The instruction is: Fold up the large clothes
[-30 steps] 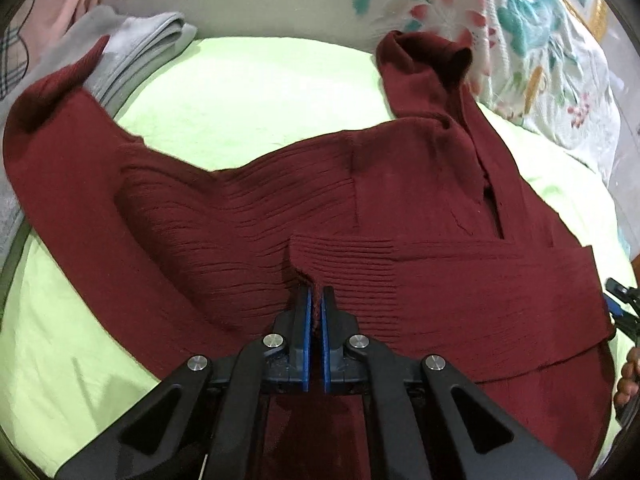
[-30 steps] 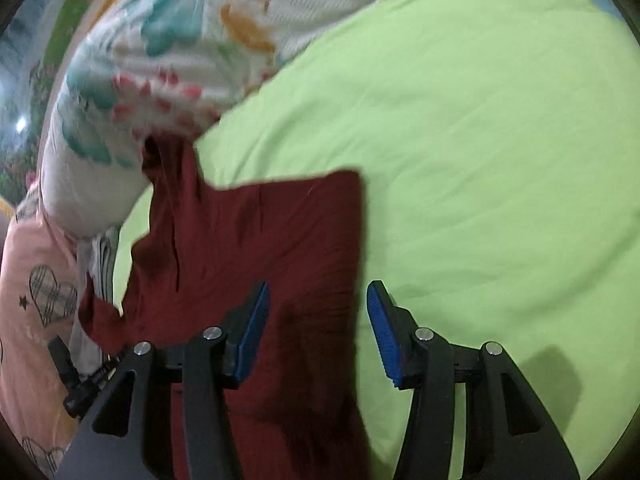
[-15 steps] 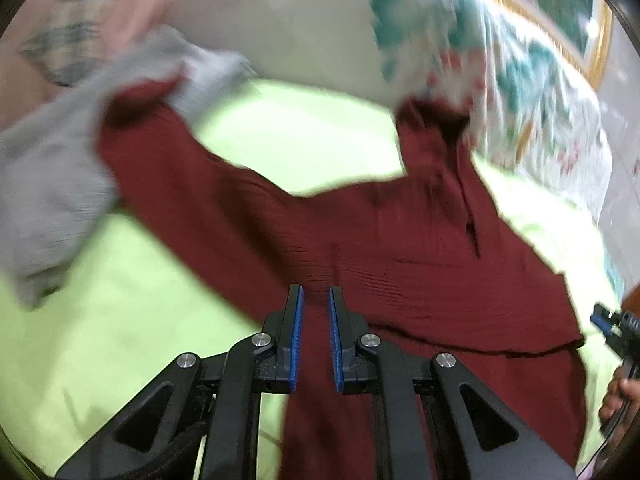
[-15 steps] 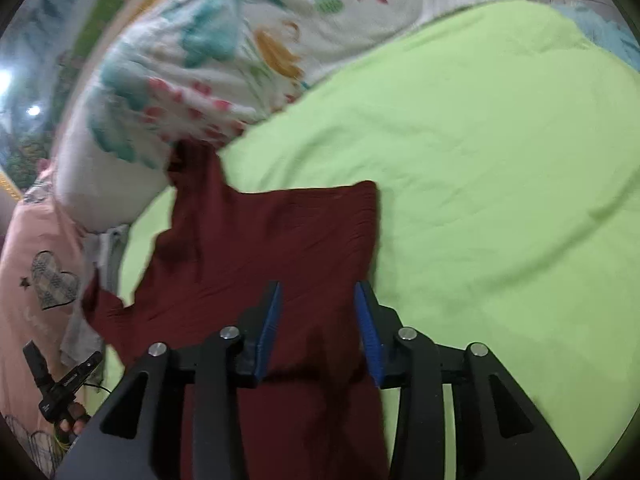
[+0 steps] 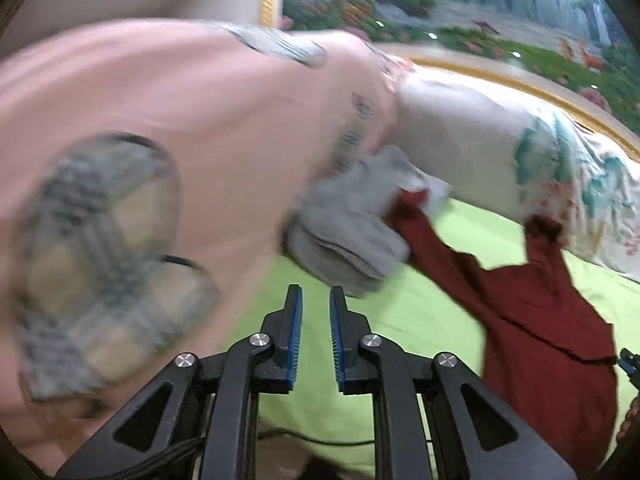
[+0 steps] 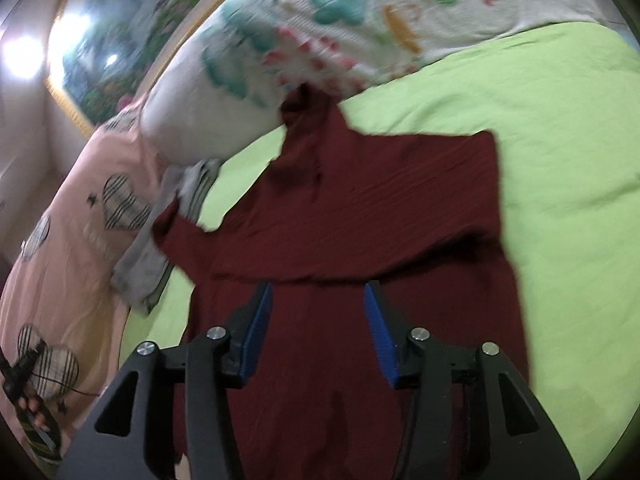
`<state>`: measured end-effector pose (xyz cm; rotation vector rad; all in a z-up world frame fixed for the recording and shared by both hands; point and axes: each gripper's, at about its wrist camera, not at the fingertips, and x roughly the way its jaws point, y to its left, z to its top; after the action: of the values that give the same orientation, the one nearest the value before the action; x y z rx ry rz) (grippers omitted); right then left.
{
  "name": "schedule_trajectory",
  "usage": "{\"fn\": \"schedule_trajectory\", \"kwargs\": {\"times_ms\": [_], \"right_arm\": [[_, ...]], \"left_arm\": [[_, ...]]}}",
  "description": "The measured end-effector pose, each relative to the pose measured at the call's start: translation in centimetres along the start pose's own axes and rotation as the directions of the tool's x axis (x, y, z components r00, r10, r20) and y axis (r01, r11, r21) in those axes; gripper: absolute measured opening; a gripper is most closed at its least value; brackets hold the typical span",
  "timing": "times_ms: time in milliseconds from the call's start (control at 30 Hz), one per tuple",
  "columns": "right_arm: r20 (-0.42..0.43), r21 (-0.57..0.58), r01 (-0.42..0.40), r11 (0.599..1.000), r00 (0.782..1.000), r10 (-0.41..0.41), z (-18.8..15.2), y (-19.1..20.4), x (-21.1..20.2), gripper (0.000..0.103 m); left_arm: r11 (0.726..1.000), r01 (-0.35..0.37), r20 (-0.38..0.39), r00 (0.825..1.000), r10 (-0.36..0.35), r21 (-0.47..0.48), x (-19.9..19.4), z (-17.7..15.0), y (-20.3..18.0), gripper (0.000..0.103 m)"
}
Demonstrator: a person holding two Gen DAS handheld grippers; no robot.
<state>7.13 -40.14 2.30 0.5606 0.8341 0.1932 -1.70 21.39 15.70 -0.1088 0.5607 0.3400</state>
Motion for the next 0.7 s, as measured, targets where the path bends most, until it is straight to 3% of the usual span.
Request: {"fn": "schedule_trajectory", "kwargs": {"times_ms": [167,300,467,533,700], "right_arm": [[-0.057,-0.031,-0.051,0.998,0.997,0.049,-2.0,2.4,1.3,0.05],[-0.068,-0.05,-0.062,0.997,0.996,0.059,-2.5,3.5,1.2,0.053],[-0.105,-0.055,-0.119,0.991,0.988,0.113,-3.6,4.9,1.2,0.055],[-0.125,-0.065,-0.126,0.99,0.985,0.117,-4.1,5.3,1.7,0.056],[-0.154,-0.038,-0.152,0.988,0.977,0.144,-4.6,5.3,2.8,0.056]], "left_arm": [[0.994,-0.099,0.031,0.994,0.101,-0.046,-1.6,0.1,3.5,0.029],[0.992,-0.049,0.011,0.999,0.05,-0.115,0.5,0.7,3.5,0.057],[0.995,0.022,-0.04,0.999,-0.026,-0.095,6.9,1.6,-2.3,0.065],[0.997,0.061,-0.048,0.997,-0.064,-0.054,9.9,2.1,-5.5,0.081],[0.996,0.087,-0.102,0.991,-0.087,-0.004,19.1,4.0,-11.9,0.09]]}}
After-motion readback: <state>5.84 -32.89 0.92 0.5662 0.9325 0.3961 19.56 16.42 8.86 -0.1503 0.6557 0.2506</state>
